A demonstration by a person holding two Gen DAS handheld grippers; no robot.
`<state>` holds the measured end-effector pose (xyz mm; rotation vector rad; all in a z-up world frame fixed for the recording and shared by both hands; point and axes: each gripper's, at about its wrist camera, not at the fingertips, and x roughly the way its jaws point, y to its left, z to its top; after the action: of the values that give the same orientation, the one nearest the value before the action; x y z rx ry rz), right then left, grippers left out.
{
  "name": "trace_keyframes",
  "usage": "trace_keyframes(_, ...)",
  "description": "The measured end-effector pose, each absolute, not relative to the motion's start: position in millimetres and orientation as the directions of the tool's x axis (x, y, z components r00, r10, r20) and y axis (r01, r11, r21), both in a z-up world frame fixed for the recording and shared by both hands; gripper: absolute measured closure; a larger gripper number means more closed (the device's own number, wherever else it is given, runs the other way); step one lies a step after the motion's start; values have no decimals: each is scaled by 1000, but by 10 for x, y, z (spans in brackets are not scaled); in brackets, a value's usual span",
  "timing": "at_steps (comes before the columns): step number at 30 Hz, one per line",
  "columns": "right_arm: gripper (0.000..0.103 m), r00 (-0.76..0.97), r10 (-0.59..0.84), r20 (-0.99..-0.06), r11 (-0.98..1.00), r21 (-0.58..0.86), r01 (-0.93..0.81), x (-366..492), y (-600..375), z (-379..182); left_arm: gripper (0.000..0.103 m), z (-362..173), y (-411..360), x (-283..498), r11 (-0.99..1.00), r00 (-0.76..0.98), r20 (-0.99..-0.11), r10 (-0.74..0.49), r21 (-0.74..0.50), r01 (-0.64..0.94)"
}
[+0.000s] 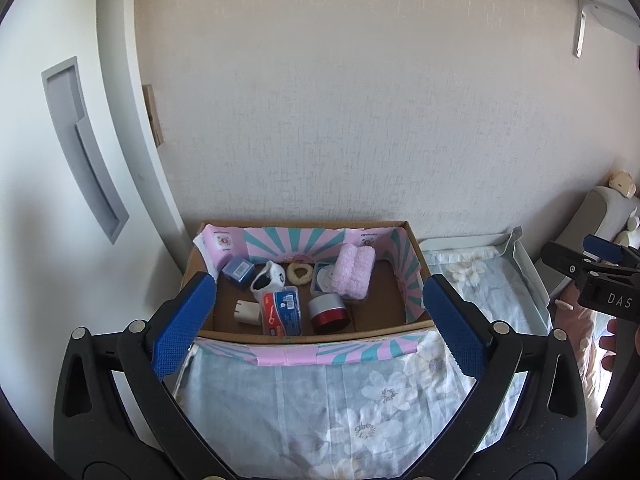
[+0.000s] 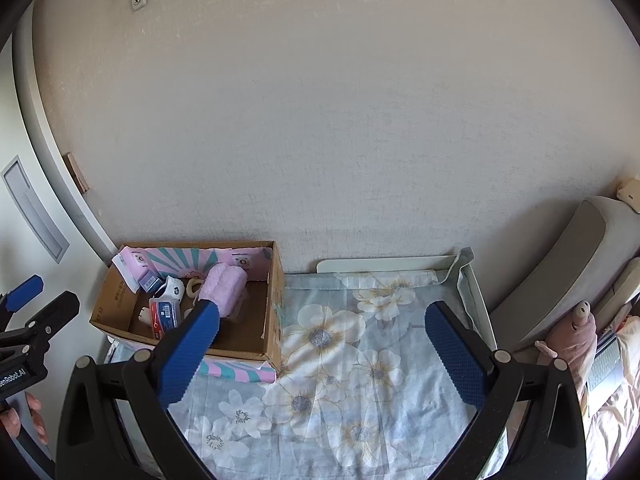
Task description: Organize objects
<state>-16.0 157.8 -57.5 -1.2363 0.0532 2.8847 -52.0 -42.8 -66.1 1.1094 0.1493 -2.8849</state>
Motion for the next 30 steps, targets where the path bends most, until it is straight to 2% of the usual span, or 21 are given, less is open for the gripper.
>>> trace_keyframes(23, 0, -693, -6, -721, -999, 29, -22, -159, 1567, -578, 0, -657, -495, -551, -991, -750, -661, 31, -117, 61)
trace_keyframes(30, 0, -695, -2, -719, -999, 23, -21, -162, 1560, -576, 0, -621, -465, -532, -995, -767, -641, 12, -87, 57)
